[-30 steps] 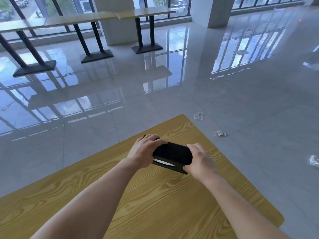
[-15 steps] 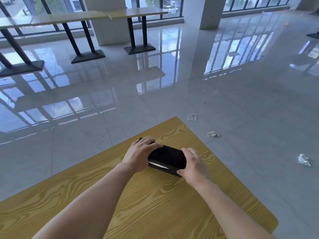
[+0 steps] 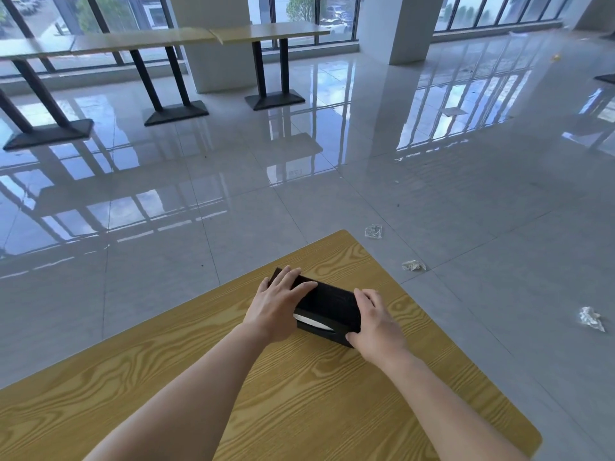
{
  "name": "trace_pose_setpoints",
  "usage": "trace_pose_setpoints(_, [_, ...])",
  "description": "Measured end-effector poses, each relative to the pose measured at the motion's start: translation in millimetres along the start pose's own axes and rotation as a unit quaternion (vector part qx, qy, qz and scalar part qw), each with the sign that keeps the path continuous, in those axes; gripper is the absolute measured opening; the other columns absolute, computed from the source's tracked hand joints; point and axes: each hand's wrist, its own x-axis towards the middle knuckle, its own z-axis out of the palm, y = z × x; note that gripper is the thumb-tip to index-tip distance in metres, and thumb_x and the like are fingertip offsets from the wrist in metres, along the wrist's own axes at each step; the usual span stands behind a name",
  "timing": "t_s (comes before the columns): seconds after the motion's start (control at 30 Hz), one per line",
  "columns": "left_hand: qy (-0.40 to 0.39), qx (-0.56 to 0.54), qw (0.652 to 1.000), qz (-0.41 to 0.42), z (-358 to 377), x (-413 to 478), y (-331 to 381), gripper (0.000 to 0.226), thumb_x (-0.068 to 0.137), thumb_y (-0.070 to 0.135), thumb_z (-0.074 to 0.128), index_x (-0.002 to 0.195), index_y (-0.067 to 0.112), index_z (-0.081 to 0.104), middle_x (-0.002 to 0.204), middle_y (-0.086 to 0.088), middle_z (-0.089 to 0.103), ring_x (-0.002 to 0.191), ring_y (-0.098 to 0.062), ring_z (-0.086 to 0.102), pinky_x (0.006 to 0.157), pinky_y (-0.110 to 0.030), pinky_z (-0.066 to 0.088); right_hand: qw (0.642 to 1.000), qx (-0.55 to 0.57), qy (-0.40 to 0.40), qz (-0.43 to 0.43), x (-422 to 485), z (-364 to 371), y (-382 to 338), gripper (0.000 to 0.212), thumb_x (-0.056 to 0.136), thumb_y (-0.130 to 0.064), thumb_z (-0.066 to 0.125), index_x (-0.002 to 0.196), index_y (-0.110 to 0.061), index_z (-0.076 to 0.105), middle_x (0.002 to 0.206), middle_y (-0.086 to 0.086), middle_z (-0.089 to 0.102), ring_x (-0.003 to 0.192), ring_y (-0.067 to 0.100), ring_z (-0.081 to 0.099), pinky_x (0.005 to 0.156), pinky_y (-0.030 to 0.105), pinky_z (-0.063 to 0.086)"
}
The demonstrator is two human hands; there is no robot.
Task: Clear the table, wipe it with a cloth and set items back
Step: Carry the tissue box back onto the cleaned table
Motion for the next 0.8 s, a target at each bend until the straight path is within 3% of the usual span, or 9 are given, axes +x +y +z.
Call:
trace_pose_setpoints(0.17, [0.013,-0.013,1.000,-0.021,-9.9,-14.1,2.7,0.079,0.079,0.018,0.061,0.149,0.039,0.029,0.158,-0.002,0.023,0.148,-0.022,0.014,0.117,-0.042,0.025,1.000,-0.016,-0.001,0.006,-0.9,-9.6,-4.2,0.072,0.087,-0.032,0.070,0.148,-0.017,0.034,0.157,0.000,0.022,0.135,0.027,0.036,0.108,0.038,0.039])
trace_pose_setpoints(0.33, [0.044,0.003,0.998,-0.044,-23.4,-39.8,1.7,0.076,0.082,0.019,0.060,0.149,0.036,0.029,0.157,-0.004,0.027,0.146,-0.025,0.021,0.116,-0.042,0.028,0.995,-0.052,0.072,-0.035,-8.8,-18.2,-16.4,0.051,0.088,-0.029,0.067,0.136,-0.018,0.051,0.140,0.000,0.044,0.120,0.023,0.041,0.102,0.032,0.041])
trace_pose_setpoints(0.47, [0.074,0.029,0.993,-0.087,-35.8,-67.5,1.2,0.073,0.085,0.029,0.061,0.149,0.036,0.028,0.156,-0.005,0.028,0.146,-0.026,0.023,0.116,-0.048,0.028,0.993,-0.050,0.067,-0.079,-14.0,-22.6,-39.3,0.052,0.089,-0.029,0.066,0.138,-0.019,0.050,0.131,-0.001,0.049,0.117,0.021,0.043,0.096,0.031,0.045])
trace_pose_setpoints(0.8, [0.103,0.048,0.969,-0.219,-65.9,-175.7,-20.4,0.074,0.089,0.046,0.057,0.151,0.034,0.020,0.159,-0.006,0.022,0.150,-0.026,0.014,0.116,-0.052,0.024,0.973,-0.069,0.027,-0.218,-43.8,-5.5,-126.2,0.052,0.090,-0.031,0.062,0.139,-0.021,0.047,0.133,-0.002,0.050,0.117,0.021,0.045,0.092,0.031,0.046])
